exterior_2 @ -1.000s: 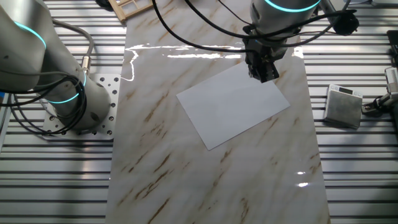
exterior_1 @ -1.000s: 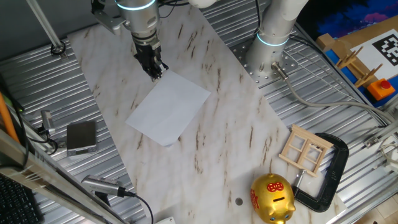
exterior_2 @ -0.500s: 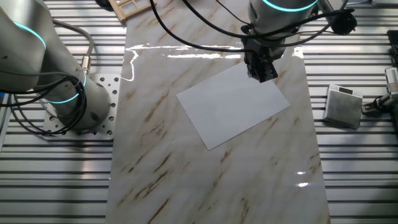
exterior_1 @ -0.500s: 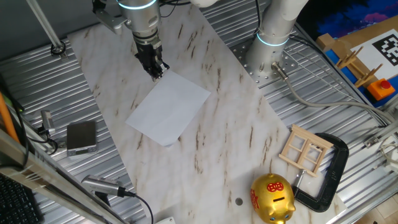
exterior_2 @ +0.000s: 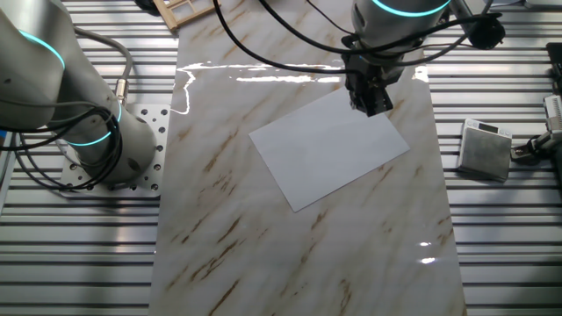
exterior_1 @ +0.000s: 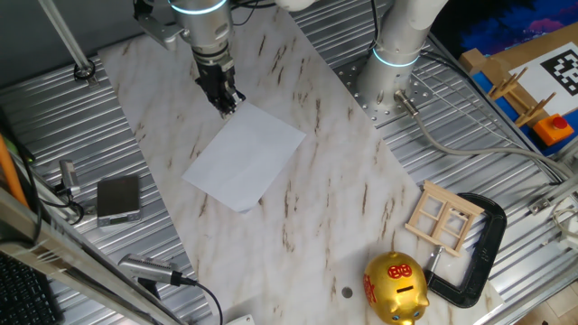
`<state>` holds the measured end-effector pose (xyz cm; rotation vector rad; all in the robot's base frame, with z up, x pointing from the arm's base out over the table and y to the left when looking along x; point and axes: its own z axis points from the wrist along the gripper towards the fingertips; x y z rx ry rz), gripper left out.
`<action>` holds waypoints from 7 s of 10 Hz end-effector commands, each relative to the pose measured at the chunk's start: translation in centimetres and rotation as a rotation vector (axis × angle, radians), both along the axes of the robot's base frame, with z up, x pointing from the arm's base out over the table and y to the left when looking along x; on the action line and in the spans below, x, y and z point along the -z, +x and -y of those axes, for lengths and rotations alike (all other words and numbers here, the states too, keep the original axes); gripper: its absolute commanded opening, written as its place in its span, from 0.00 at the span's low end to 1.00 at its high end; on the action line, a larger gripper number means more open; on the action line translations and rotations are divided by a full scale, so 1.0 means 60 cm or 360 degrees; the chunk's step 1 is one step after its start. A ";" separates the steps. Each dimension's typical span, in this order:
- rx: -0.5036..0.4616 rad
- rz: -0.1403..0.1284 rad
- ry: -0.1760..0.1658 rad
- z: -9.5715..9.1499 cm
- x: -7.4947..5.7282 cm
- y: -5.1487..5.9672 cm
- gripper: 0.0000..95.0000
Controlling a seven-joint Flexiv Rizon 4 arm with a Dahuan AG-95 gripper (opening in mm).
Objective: Flip over and spread out the paper that is laid flat on the table
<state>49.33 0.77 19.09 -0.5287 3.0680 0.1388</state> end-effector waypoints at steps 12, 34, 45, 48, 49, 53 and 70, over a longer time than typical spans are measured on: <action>-0.0044 -0.0164 0.0010 -0.015 0.013 0.020 0.00; 0.0224 -0.0110 -0.0010 -0.237 0.169 0.070 0.00; 0.0367 -0.0086 -0.0055 -0.261 0.186 0.091 0.60; 0.0401 -0.0098 -0.0071 -0.271 0.194 0.099 0.60; 0.0400 -0.0097 -0.0071 -0.273 0.197 0.101 0.40; 0.0387 -0.0099 -0.0087 -0.270 0.217 0.105 0.40; 0.0351 -0.0071 -0.0297 -0.281 0.281 0.084 0.40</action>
